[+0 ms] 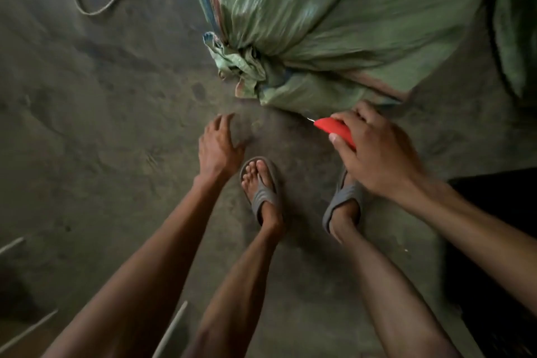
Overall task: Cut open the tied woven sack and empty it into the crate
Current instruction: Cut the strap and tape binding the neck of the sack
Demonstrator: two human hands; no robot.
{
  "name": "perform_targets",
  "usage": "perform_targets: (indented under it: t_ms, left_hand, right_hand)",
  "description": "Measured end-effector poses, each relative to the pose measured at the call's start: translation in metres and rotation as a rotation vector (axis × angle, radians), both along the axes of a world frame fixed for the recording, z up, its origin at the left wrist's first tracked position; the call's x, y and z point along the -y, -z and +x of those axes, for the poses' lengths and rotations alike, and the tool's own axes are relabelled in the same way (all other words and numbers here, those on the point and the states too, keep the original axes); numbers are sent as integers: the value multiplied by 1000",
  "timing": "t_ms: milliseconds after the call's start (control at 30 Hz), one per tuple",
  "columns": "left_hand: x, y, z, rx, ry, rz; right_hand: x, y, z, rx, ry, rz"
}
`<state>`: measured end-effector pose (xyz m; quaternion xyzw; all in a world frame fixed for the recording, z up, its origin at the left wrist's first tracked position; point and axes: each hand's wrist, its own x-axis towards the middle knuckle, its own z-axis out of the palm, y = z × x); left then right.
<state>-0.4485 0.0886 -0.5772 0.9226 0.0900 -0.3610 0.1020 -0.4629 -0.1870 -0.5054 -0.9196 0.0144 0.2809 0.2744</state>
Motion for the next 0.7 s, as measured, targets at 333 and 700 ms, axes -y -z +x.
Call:
perform_targets:
  t_ms: [333, 700]
  left_hand:
    - [-35, 141, 84, 244, -291, -123]
    - [-17, 193, 119, 578, -487, -689]
  right_hand:
    - [-3, 90, 74, 250, -240, 91]
    - [-15, 107, 163, 574, -348, 253]
